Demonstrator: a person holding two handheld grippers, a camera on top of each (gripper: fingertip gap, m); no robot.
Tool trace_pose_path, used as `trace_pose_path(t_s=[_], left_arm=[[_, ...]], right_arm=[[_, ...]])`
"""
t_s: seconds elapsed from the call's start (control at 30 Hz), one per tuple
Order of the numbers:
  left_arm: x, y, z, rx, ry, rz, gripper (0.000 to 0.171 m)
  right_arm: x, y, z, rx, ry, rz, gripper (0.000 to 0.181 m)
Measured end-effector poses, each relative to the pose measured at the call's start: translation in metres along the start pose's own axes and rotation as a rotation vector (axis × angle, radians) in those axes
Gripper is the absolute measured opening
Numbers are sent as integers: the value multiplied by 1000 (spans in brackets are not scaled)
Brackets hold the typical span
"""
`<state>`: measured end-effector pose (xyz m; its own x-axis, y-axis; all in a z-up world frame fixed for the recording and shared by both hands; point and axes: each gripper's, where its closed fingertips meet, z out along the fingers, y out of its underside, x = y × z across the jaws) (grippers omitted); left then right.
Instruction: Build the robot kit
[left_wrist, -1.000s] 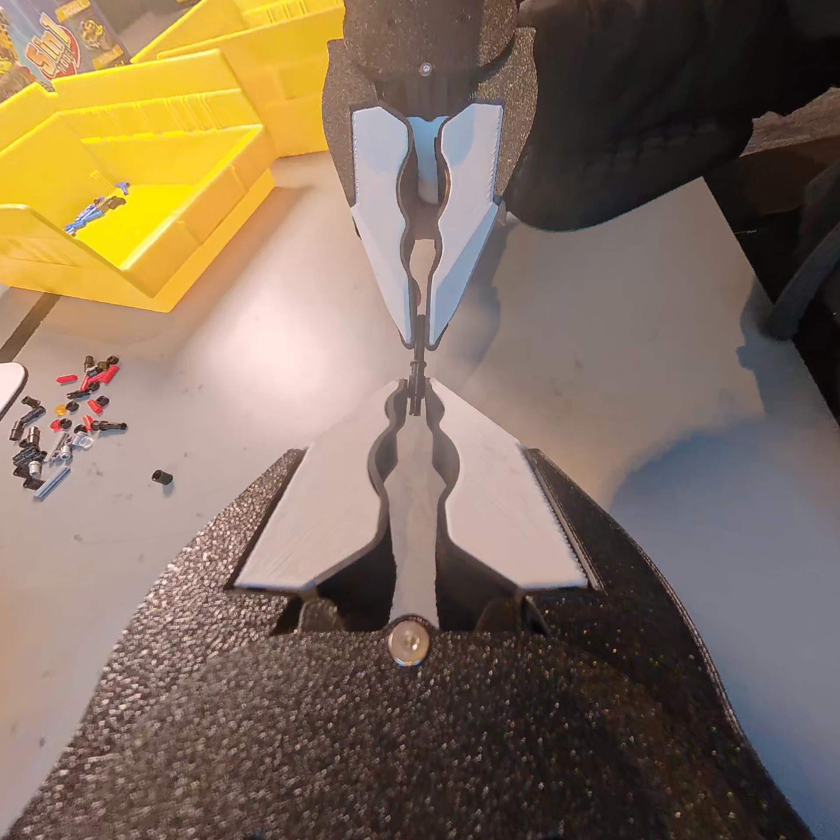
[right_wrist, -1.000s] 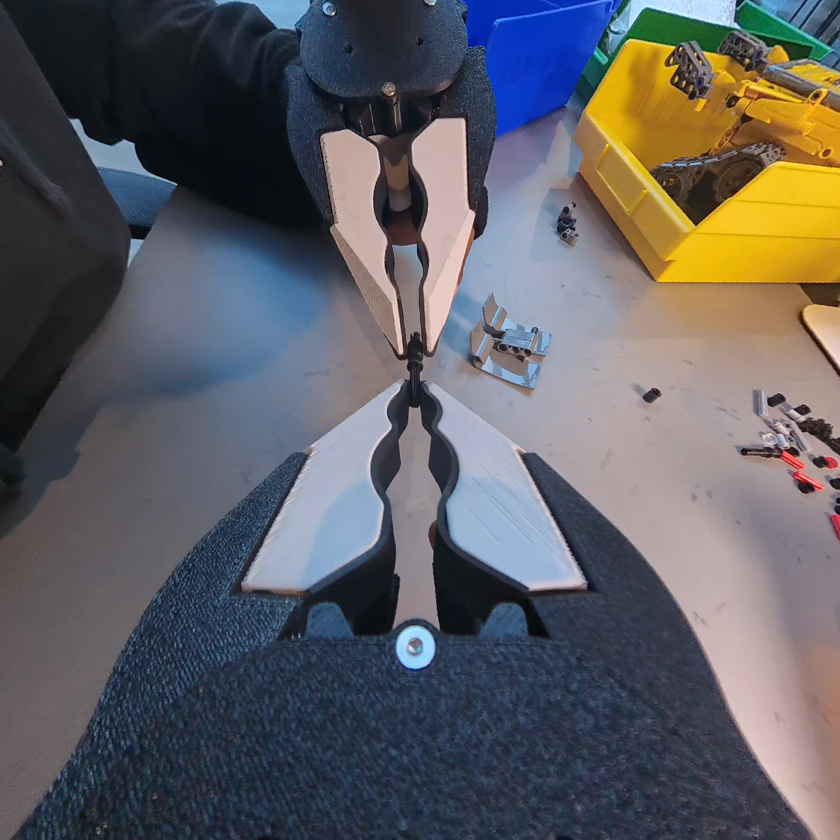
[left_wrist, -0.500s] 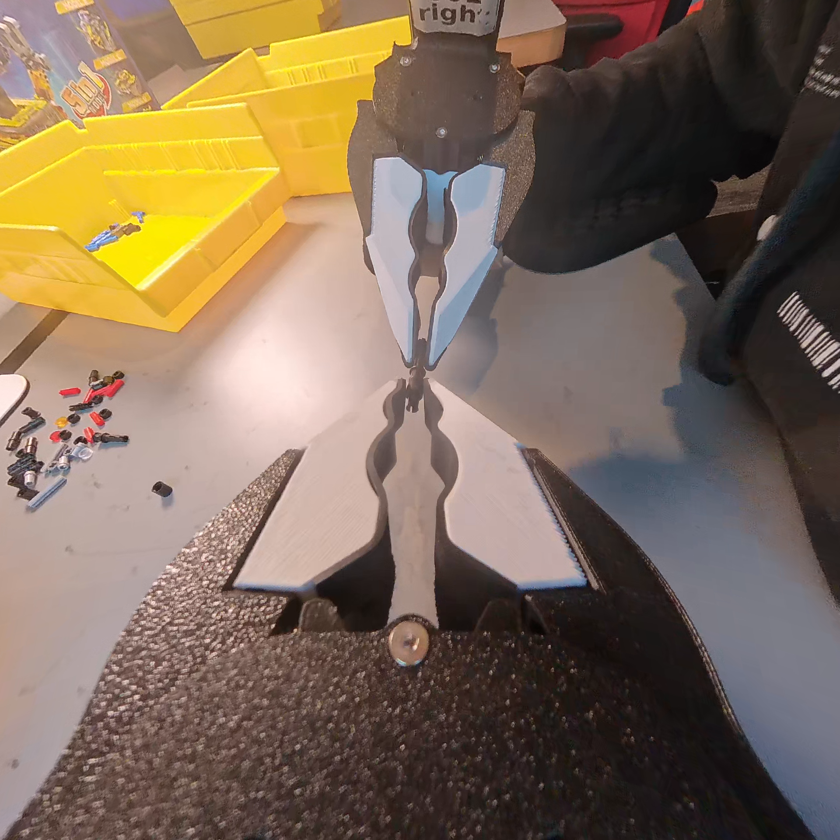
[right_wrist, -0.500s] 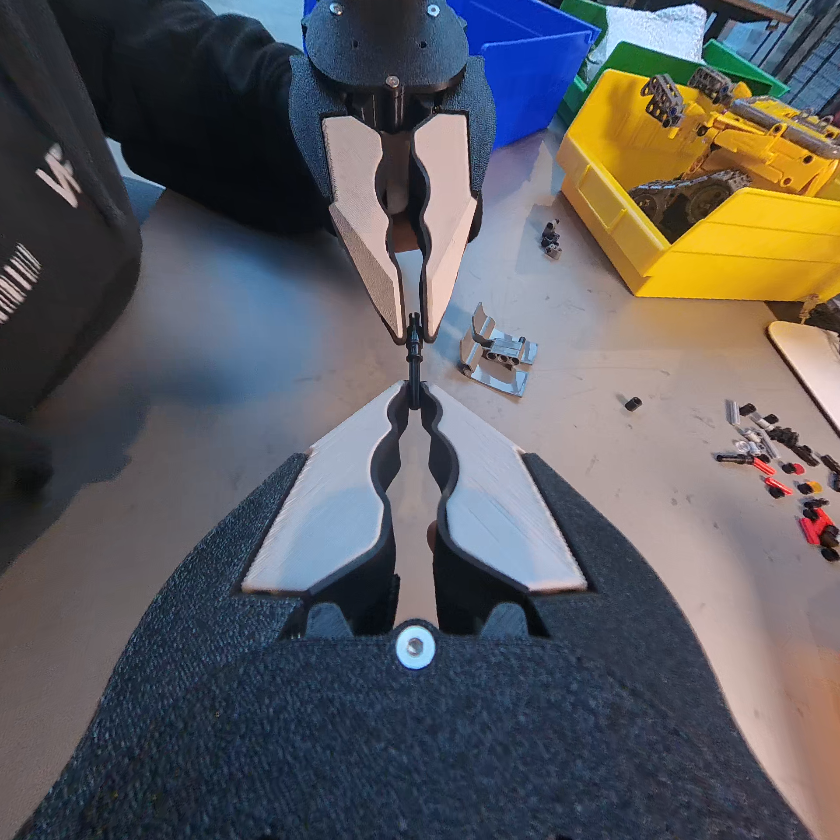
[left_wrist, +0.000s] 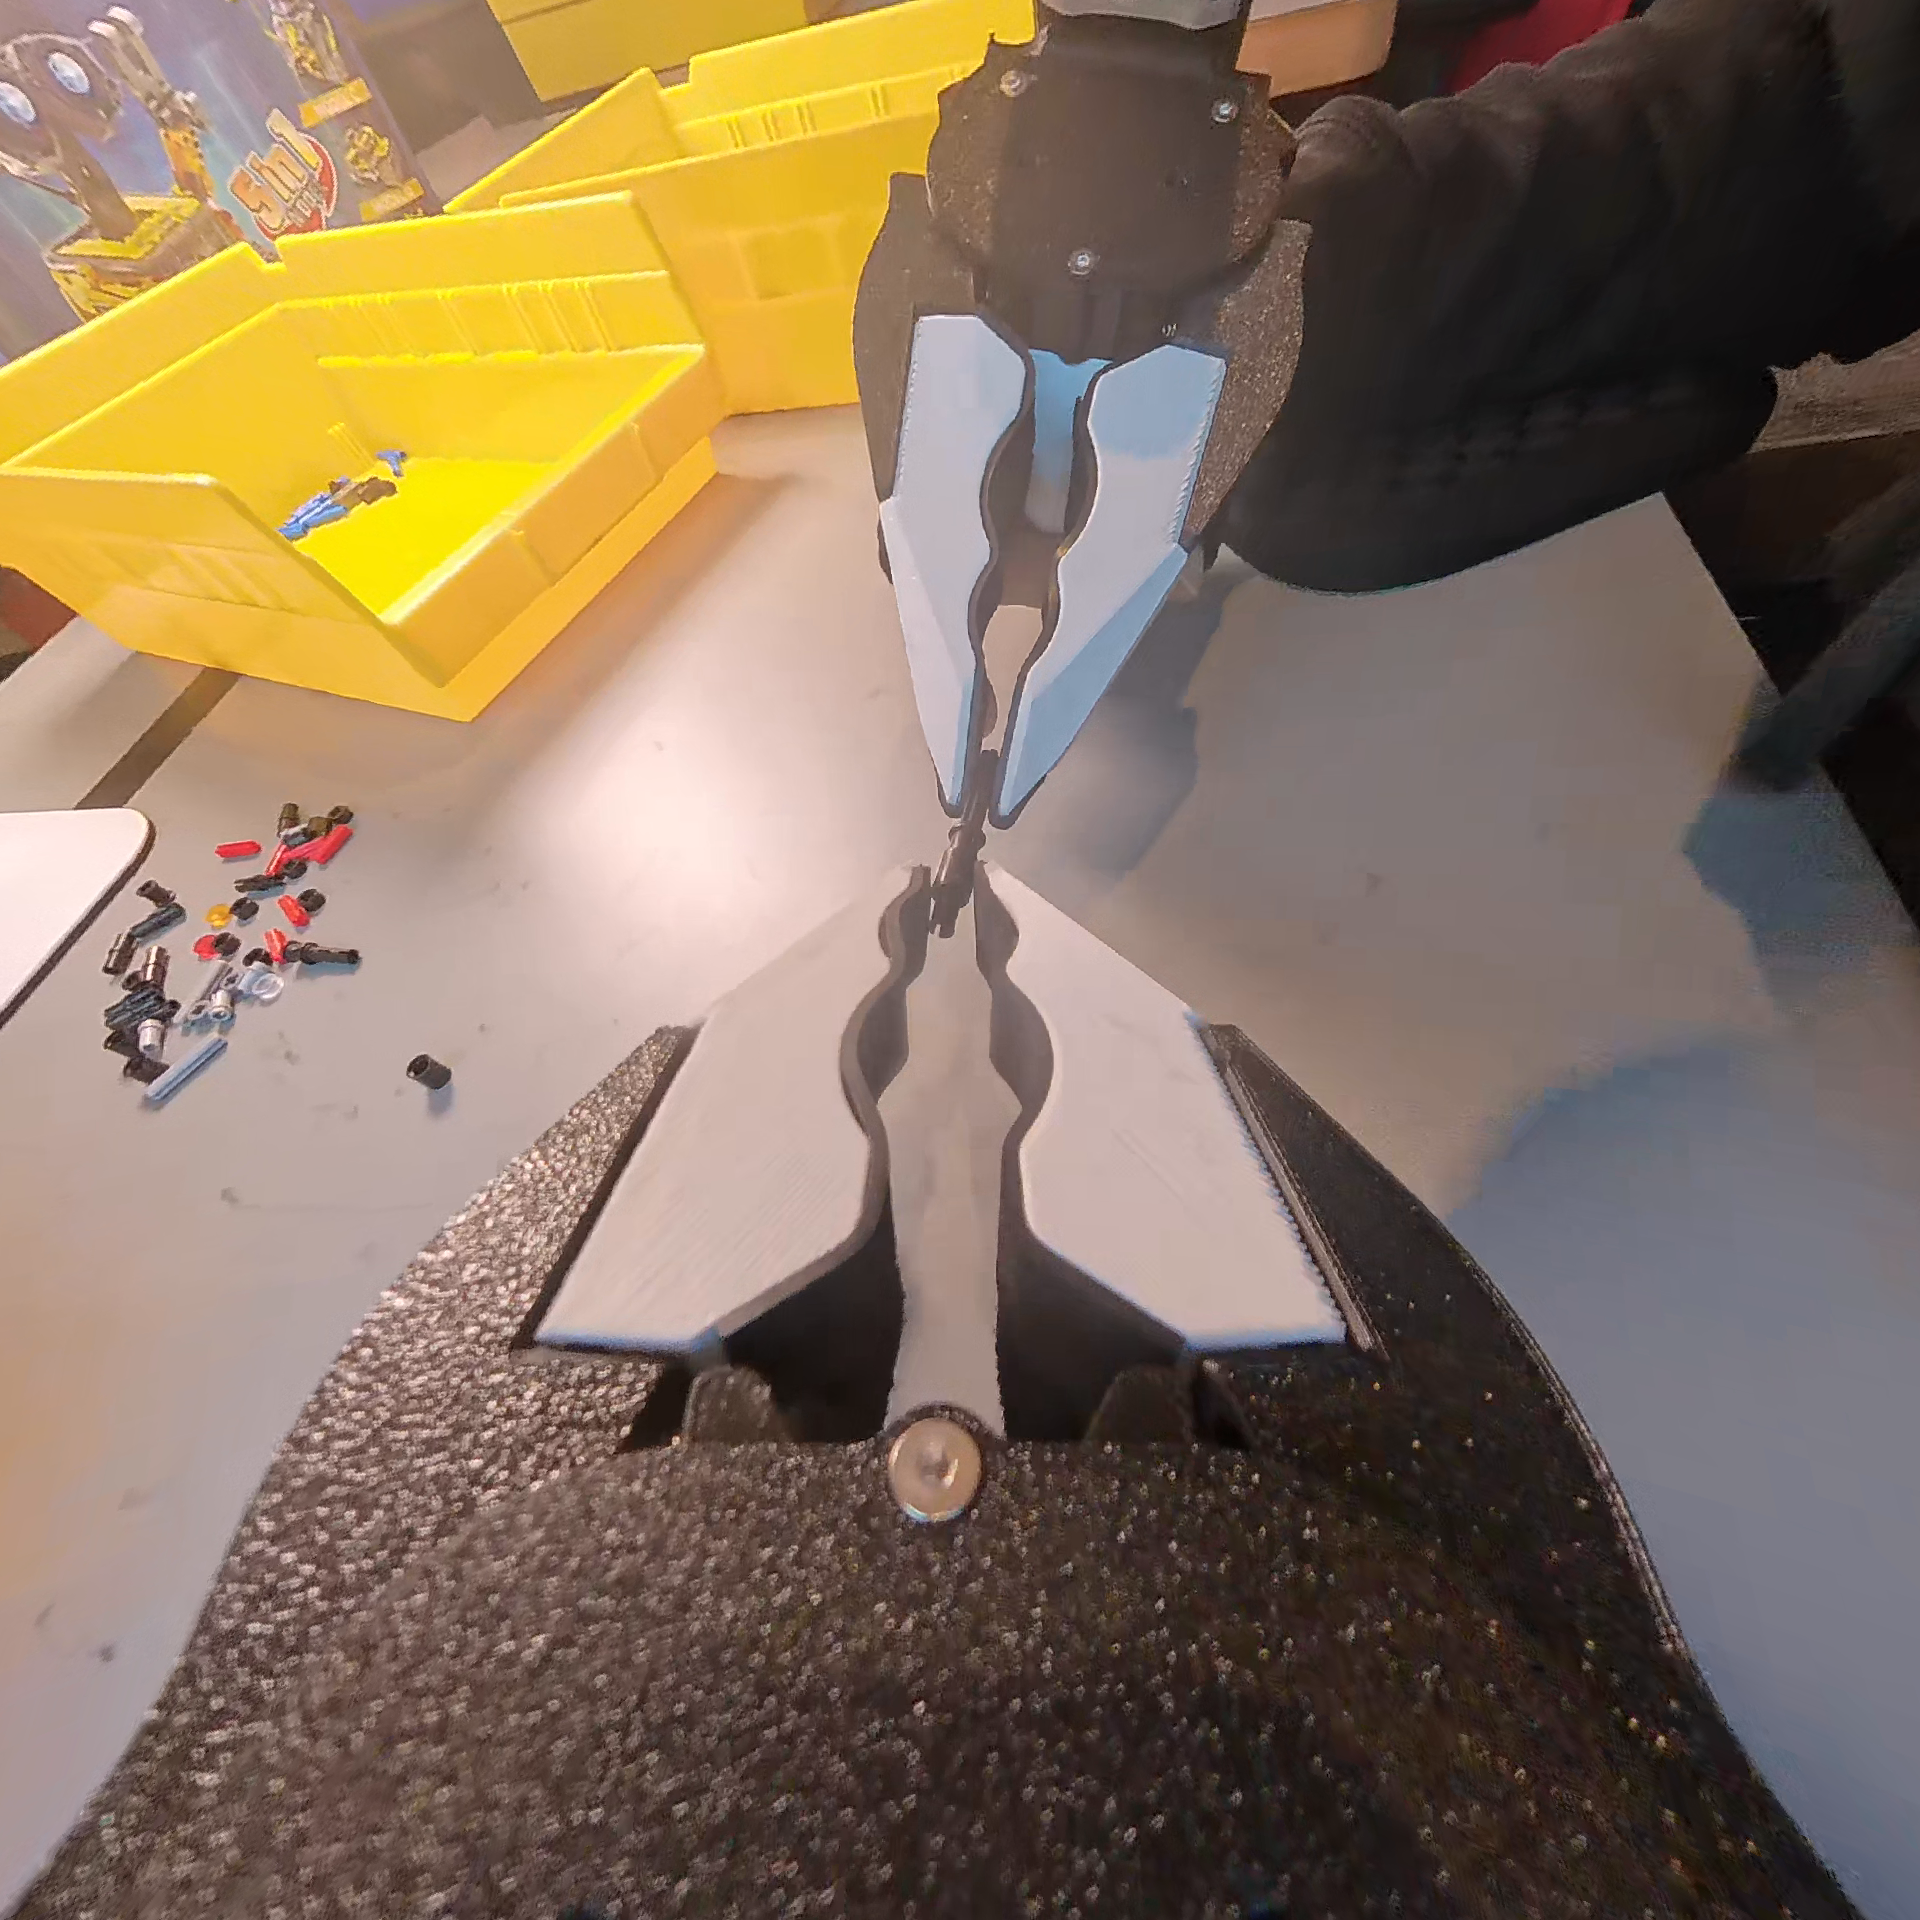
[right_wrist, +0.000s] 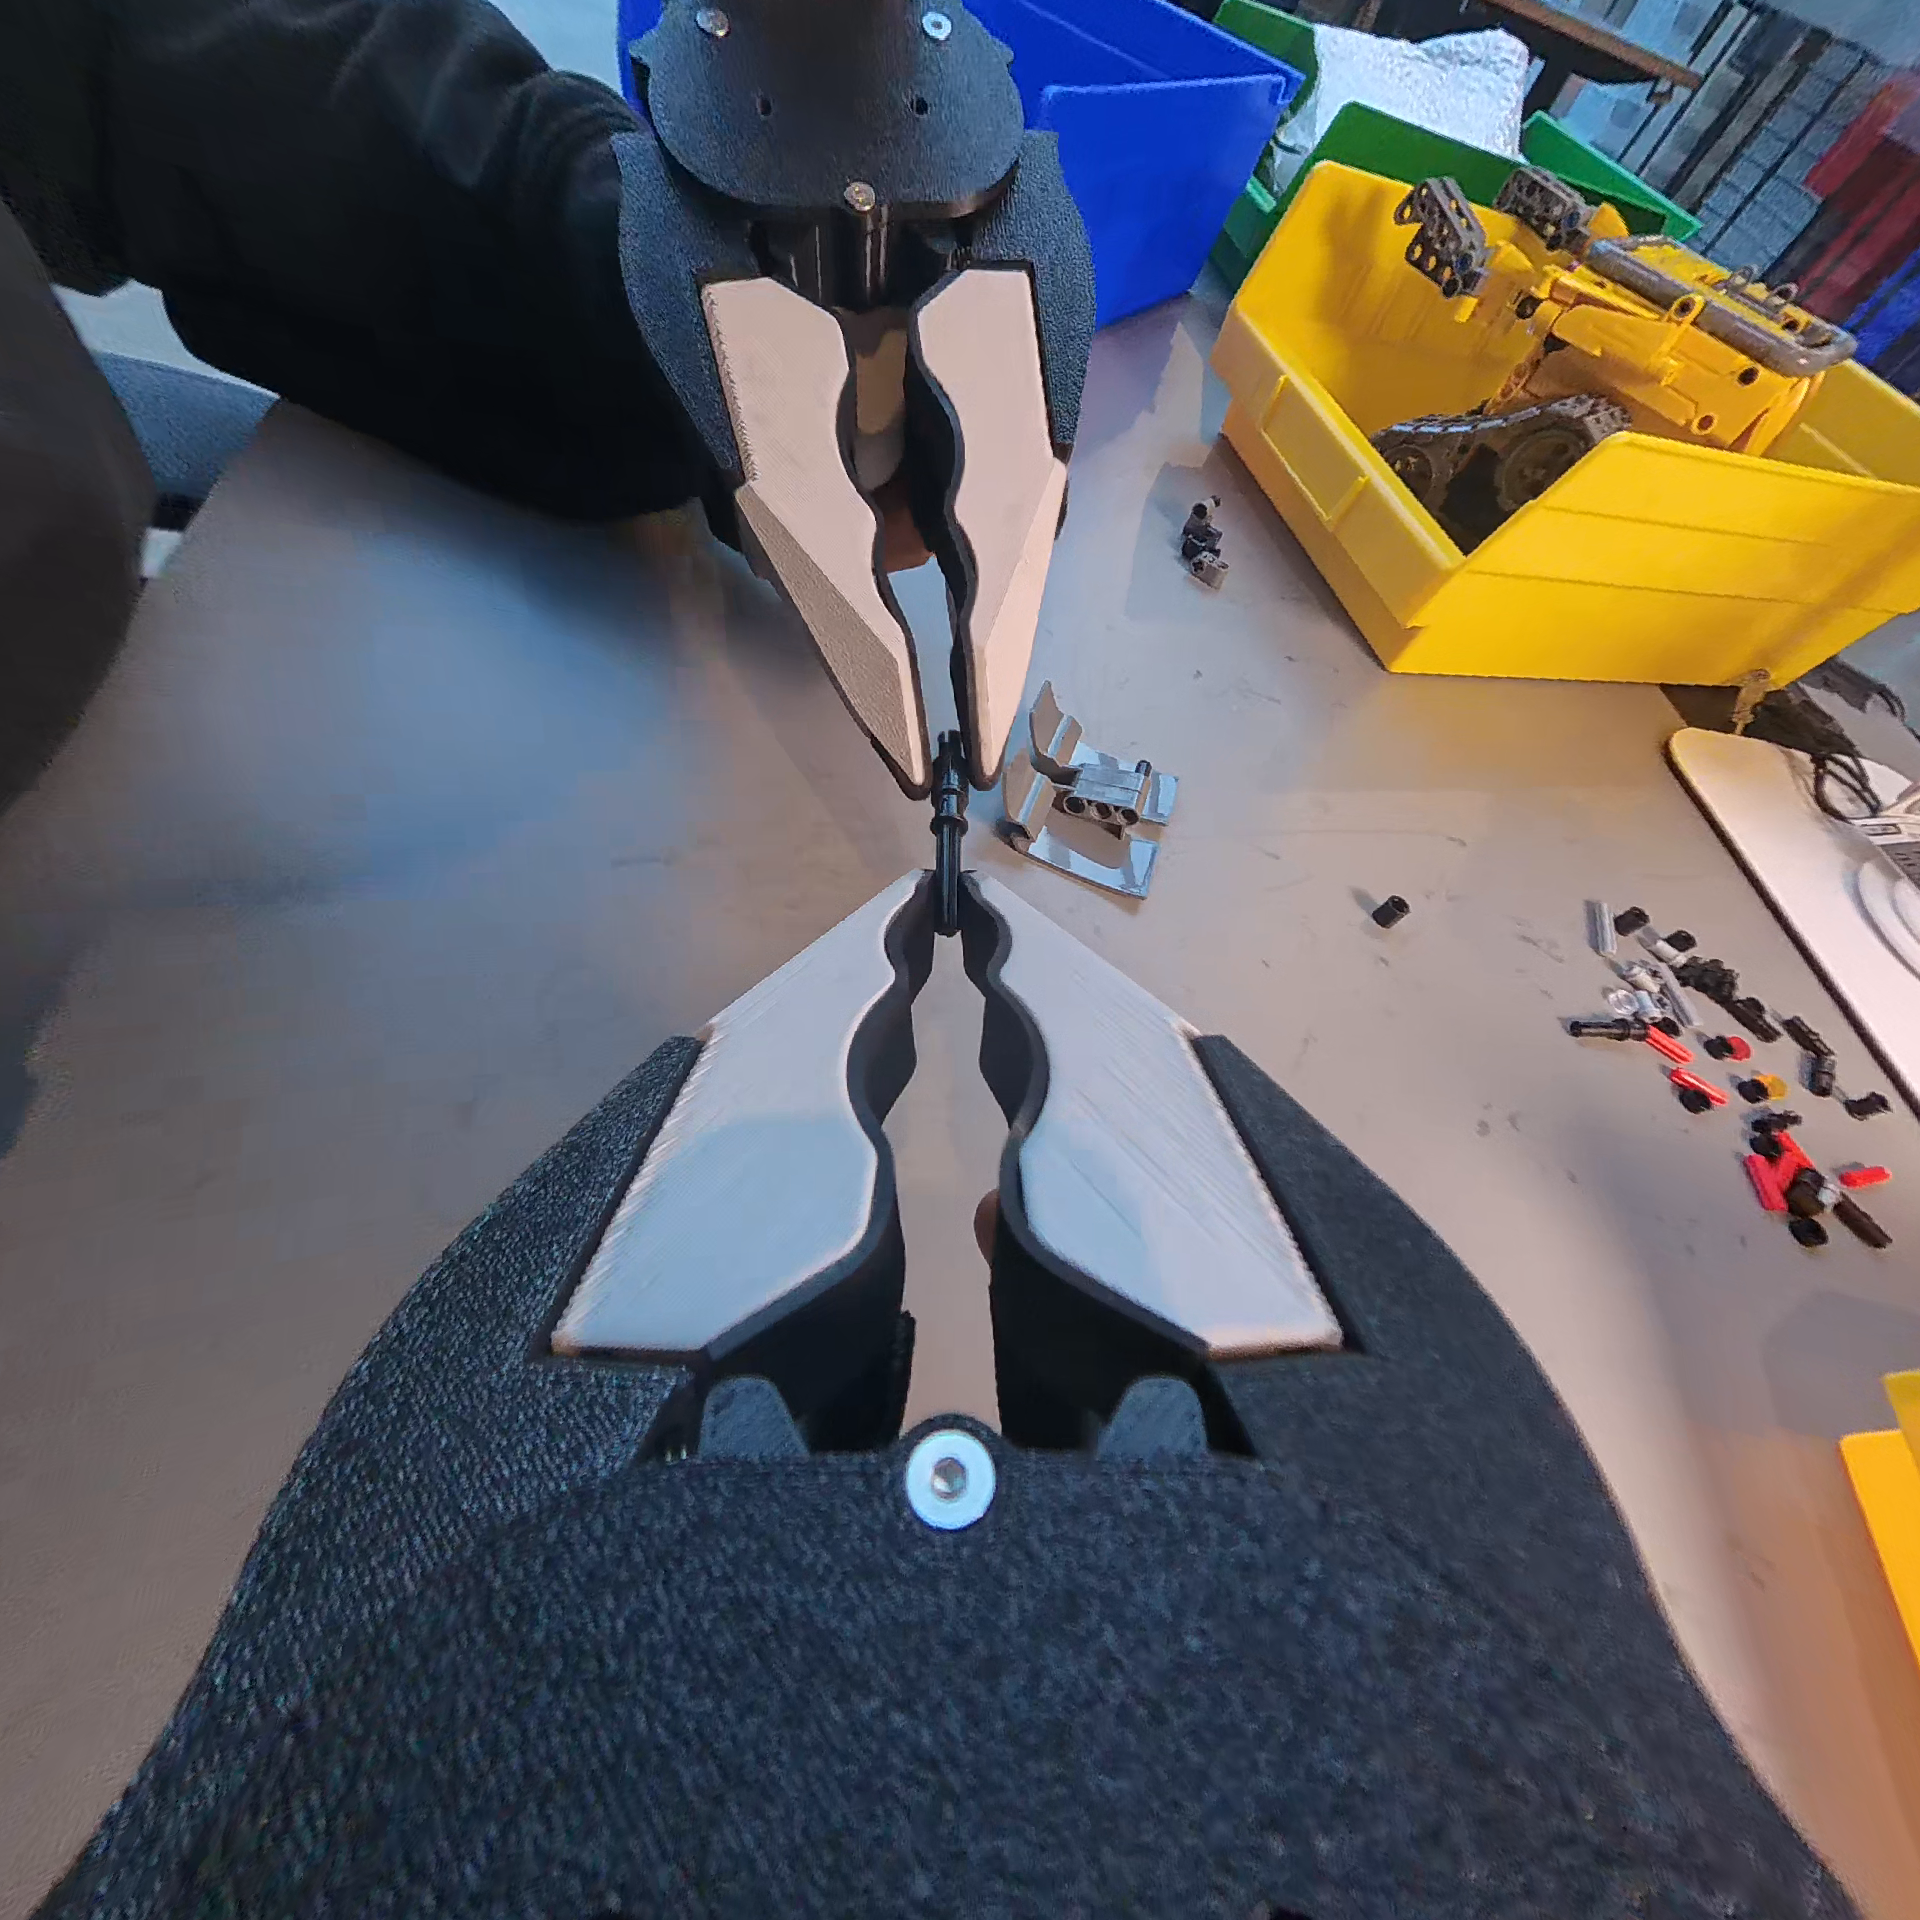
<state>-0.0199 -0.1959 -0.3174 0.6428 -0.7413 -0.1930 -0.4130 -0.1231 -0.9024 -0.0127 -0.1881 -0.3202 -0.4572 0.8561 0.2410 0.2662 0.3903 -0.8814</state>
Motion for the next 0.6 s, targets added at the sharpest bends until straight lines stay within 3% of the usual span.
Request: trace_pose_path(t_s=[0.6], left_arm=[[-33, 7, -10, -20, -149, -14, 3]], right_arm=[[22, -5, -7, 48, 95, 39, 4]])
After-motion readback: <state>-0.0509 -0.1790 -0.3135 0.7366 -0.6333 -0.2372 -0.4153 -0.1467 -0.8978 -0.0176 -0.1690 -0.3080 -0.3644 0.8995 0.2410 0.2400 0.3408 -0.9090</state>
